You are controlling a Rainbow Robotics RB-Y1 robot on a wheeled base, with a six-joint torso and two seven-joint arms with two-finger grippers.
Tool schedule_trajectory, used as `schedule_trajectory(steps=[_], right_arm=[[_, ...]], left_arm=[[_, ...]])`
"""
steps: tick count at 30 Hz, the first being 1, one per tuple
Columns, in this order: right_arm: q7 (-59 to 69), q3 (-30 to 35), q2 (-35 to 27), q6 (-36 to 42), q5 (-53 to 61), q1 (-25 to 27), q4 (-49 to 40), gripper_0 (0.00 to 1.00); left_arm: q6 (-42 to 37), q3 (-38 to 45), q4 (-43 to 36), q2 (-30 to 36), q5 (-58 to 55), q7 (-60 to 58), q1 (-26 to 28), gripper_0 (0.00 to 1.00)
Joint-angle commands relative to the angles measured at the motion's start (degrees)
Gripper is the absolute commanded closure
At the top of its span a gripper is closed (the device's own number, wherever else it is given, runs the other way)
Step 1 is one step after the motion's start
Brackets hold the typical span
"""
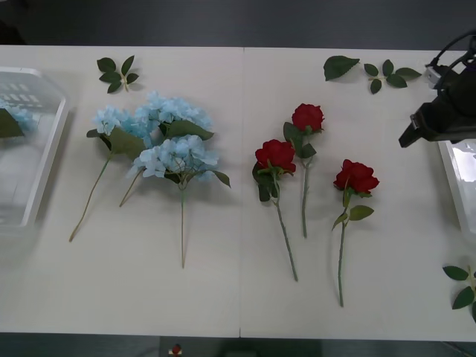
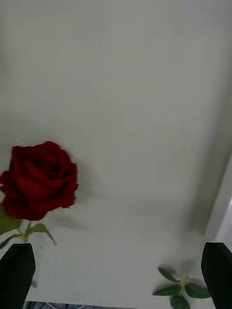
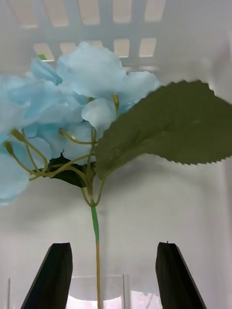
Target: Put the red flowers into the right box and the blue flowers into the left box
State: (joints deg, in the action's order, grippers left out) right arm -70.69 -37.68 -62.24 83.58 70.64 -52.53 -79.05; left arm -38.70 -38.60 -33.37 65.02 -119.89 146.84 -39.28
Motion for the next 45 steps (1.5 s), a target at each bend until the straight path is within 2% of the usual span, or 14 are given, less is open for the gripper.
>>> schedule_trajectory(steps=[1, 6, 8, 9, 12, 16, 20, 24, 25, 29, 38, 44, 45], right_arm=[[17.2, 1.1, -1.1, 1.4, -3.0, 3.3, -15.4, 0.00], [25.3, 0.9, -0.7, 1.7, -7.7, 8.8, -25.7, 0.00], [29.1, 0.2, 0.3, 3.0, -10.3, 11.0, -29.1, 0.00], [30.5, -0.3, 0.9, 4.0, -11.2, 11.5, -29.8, 0.00], [33.9, -2.8, 2.7, 5.4, -13.8, 11.6, -29.5, 0.00], [37.4, -7.9, 5.5, 4.9, -19.1, 11.6, -27.9, 0.00], [39.0, -11.8, 8.5, 4.1, -23.9, 11.6, -25.8, 0.00], [38.4, -12.2, 11.6, 3.4, -25.1, 11.6, -22.7, 0.00], [38.3, -12.2, 12.8, 3.2, -25.7, 11.6, -21.5, 0.00], [37.9, -13.4, 15.6, 2.1, -27.8, 11.6, -19.3, 0.00], [37.1, -16.5, 19.6, -0.5, -31.8, 11.7, -14.0, 0.00], [36.3, -16.6, 21.5, -1.9, -32.5, 11.7, -10.6, 0.00], [36.2, -16.6, 21.6, -2.2, -32.5, 11.7, -10.5, 0.10]], left_arm=[[-7.3, 0.5, -3.3, 6.2, -3.7, 0.2, -1.5, 0.43], [-12.8, 0.5, -10.9, 10.0, -4.7, -0.6, -1.4, 0.42], [-13.9, 0.5, -15.2, 10.9, -5.3, -1.6, -1.4, 0.35], [-14.0, 0.5, -17.3, 11.0, -5.2, -3.2, -1.4, 0.27], [-14.0, 0.6, -22.4, 10.8, -3.4, -7.3, -1.2, 0.13], [-11.4, 0.8, -29.5, 9.3, 1.9, -12.7, 0.3, 0.06], [-6.3, 3.5, -36.6, 7.0, 9.6, -17.0, 5.4, 0.00], [-4.1, 10.7, -40.5, 2.1, 19.2, -20.0, 12.0, 0.00], [-3.8, 14.8, -41.2, -0.6, 23.7, -20.1, 14.7, 0.00], [-3.8, 22.3, -42.7, -6.9, 33.5, -20.4, 19.2, 0.00], [-3.7, 26.1, -42.8, -16.1, 47.0, -21.7, 19.4, 0.00], [-3.7, 26.3, -41.5, -20.9, 55.3, -23.0, 17.6, 0.00], [-3.7, 26.3, -41.3, -21.6, 56.3, -23.3, 17.3, 0.00]])
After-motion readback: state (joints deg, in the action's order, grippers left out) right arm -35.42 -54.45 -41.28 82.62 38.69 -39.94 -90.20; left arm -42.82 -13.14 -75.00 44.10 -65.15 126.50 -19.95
